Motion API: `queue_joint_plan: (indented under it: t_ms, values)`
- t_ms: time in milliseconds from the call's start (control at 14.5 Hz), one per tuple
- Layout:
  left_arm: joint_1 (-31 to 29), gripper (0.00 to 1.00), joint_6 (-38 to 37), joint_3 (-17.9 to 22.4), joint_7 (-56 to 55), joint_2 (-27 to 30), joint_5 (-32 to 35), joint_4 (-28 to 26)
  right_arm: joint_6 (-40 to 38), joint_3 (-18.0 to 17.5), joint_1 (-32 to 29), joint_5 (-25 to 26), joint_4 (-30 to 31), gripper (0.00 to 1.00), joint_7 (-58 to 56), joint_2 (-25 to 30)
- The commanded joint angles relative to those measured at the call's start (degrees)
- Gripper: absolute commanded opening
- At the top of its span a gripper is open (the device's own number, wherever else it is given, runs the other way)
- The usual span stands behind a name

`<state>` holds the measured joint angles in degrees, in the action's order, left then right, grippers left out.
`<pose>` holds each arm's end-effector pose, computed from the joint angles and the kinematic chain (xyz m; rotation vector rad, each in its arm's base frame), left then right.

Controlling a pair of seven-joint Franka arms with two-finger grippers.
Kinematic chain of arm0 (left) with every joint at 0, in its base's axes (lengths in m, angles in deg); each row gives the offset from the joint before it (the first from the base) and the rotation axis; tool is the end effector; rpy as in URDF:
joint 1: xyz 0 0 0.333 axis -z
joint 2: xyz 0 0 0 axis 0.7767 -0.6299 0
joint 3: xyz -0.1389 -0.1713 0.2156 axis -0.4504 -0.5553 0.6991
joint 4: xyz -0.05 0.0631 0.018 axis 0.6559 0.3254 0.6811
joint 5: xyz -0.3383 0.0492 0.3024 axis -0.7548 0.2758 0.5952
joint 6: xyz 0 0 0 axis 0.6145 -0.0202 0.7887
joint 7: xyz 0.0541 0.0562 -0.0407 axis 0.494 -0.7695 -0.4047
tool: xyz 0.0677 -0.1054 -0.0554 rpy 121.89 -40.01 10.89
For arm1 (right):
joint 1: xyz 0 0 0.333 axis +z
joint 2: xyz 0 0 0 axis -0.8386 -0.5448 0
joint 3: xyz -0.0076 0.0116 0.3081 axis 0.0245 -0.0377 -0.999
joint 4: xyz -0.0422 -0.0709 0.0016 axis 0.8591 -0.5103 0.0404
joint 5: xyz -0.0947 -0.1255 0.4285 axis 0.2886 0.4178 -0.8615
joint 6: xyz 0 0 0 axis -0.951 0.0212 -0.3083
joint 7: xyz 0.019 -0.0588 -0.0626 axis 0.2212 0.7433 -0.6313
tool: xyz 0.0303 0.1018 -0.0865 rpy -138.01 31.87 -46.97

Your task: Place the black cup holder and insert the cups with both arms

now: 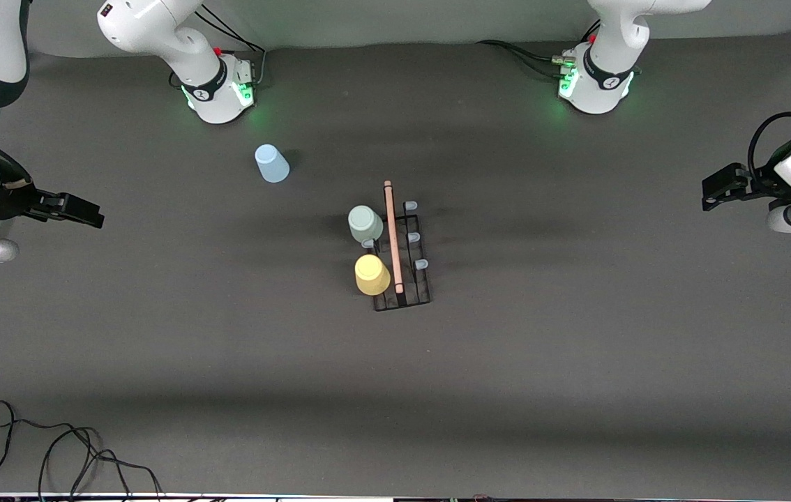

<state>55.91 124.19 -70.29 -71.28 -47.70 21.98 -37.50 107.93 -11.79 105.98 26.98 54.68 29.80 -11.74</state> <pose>0.6265 -0.0305 0.5606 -3.1173 0.1850 0.0711 0.6352 0.0133 0.5491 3.0985 -0.2442 -0.1977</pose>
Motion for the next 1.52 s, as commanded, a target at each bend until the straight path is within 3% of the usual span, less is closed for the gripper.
queue_joint_plan:
  t_ms: [0,346,484,830,969,1038,1245,1453]
  values:
    - [0.7,1.00,0.5,0.3,0.0,0.2,0.9,0.0,0.8,0.6,0.8,1.2,0.7,1.00,-1.4,0.5]
    - [0.7,1.00,0.5,0.3,0.0,0.2,0.9,0.0,1.1,0.7,0.5,1.1,0.8,1.00,-1.4,0.6]
    - [0.7,1.00,0.4,0.3,0.0,0.2,0.9,0.0,1.5,-0.3,-2.4,0.8,0.8,1.00,-1.5,0.7]
    - [0.7,1.00,0.4,0.3,0.0,0.2,0.9,0.0,1.6,-19.4,-21.5,1.2,1.9,1.00,-1.5,3.4]
    - [0.7,1.00,0.4,0.3,0.0,0.2,0.9,0.0,1.8,-31.3,-32.6,2.9,3.0,1.00,-1.5,5.2]
    - [0.7,1.00,0.4,0.3,0.0,0.2,0.9,0.0,2.1,-34.9,-35.5,4.6,3.8,1.00,-1.5,5.8]
    - [0.7,1.00,0.4,0.3,0.0,0.2,0.9,0.0,4.0,-40.9,-41.5,5.0,6.7,1.00,-1.6,8.1]
    - [0.7,1.00,0.4,0.3,0.0,0.2,0.9,0.0,8.6,-43.0,-43.2,6.0,12.3,1.00,-1.7,11.3]
